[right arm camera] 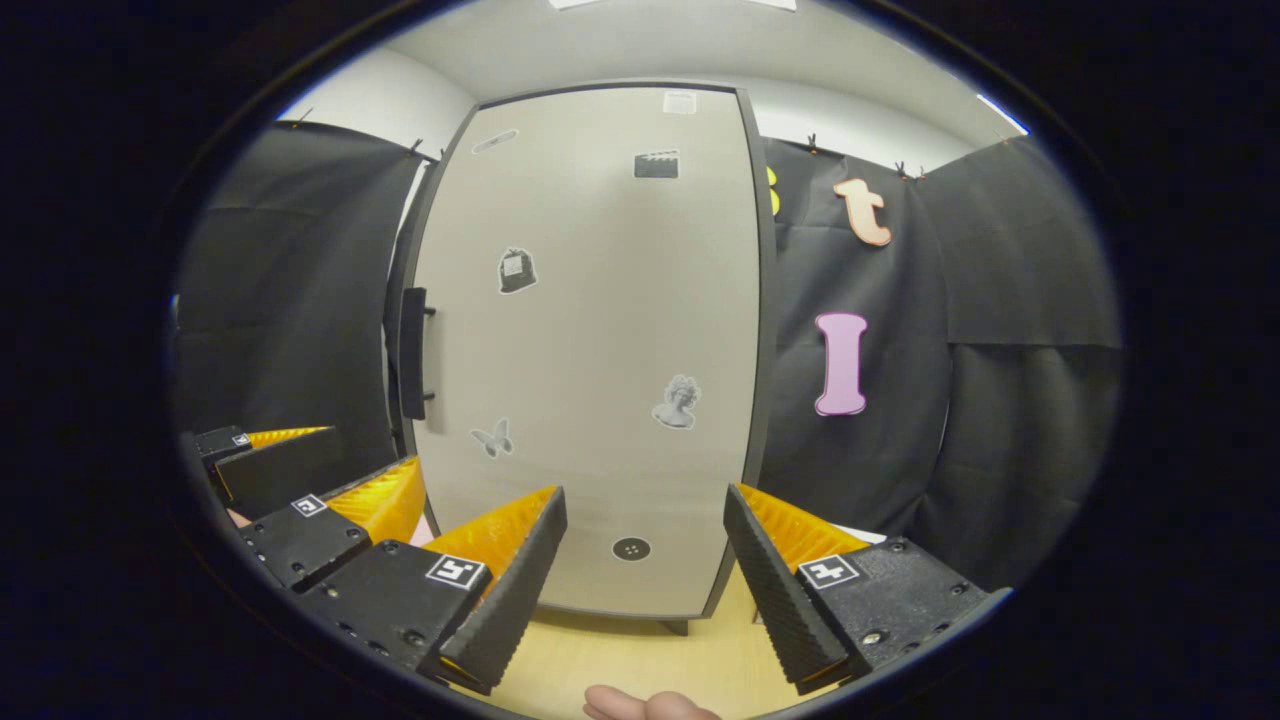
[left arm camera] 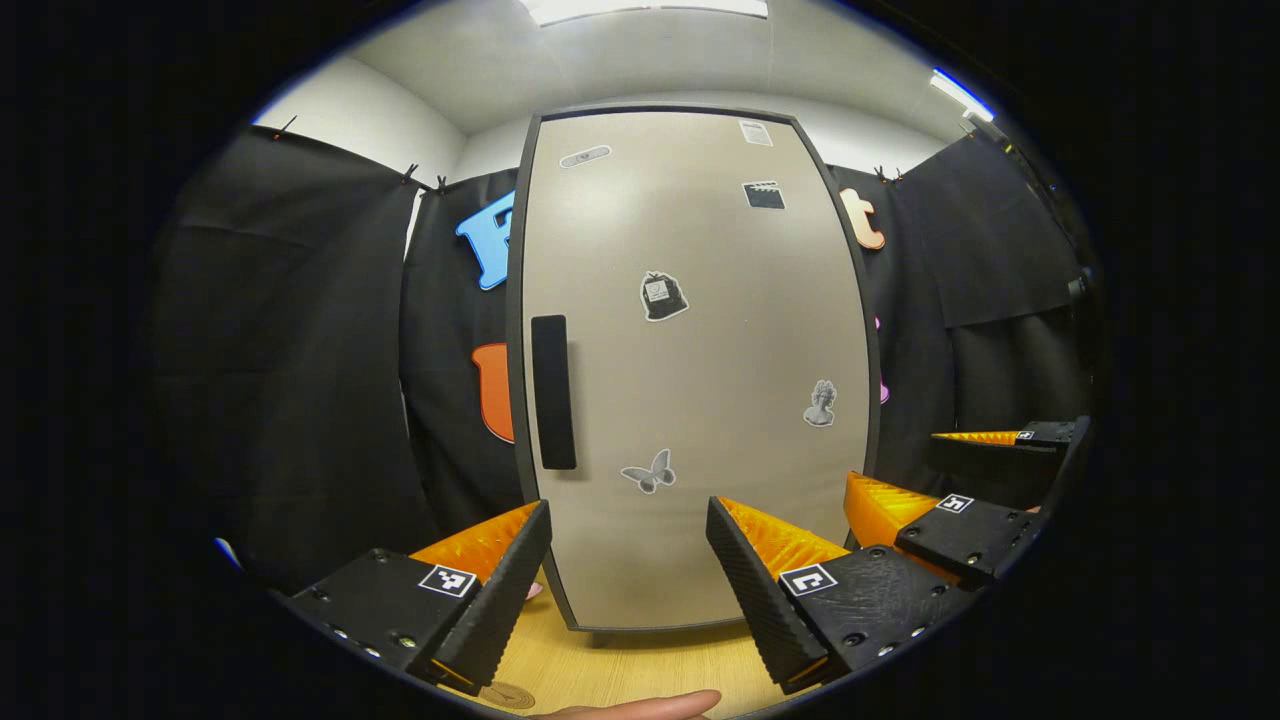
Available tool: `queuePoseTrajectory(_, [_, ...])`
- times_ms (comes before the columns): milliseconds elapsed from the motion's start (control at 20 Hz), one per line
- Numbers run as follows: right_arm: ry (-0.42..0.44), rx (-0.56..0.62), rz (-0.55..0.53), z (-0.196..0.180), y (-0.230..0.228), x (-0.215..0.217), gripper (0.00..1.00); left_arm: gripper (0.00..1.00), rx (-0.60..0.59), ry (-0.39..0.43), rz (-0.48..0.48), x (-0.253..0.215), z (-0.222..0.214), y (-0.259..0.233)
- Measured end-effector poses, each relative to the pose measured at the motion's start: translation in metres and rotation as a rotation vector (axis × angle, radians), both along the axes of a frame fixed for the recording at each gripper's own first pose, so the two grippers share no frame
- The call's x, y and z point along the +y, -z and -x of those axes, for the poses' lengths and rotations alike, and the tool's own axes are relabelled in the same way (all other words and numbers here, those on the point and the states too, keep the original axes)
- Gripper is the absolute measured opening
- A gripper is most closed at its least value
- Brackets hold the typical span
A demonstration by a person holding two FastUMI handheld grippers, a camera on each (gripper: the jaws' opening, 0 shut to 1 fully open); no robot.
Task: Open the cabinet door with the right hand, grasp the bottle in the cabinet with the left hand and place it on the coaster, then close the cabinet door with the right hand.
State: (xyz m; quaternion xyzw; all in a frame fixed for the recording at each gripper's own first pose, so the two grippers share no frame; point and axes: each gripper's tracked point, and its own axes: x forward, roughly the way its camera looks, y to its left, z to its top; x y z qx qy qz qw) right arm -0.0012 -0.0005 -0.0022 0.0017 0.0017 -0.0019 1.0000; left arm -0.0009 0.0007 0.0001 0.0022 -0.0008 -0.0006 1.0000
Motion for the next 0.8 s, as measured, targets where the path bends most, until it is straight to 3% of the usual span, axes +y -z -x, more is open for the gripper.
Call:
queuePoseTrajectory(400, [-0.022,-0.021,0.017,-0.003,-0.005,0.006,0.99,0.94,-0.003,-0.027,0.005,0.009,0.003,0.001])
queuePoseTrajectory(600, [-0.098,-0.035,0.048,-0.014,-0.013,0.032,0.99,0.94,-0.011,-0.059,-0.020,0.025,0.010,-0.004])
queuePoseTrajectory(800, [-0.189,-0.091,0.110,-0.032,-0.032,0.072,0.98,0.96,-0.003,-0.150,-0.029,0.060,0.024,0.000])
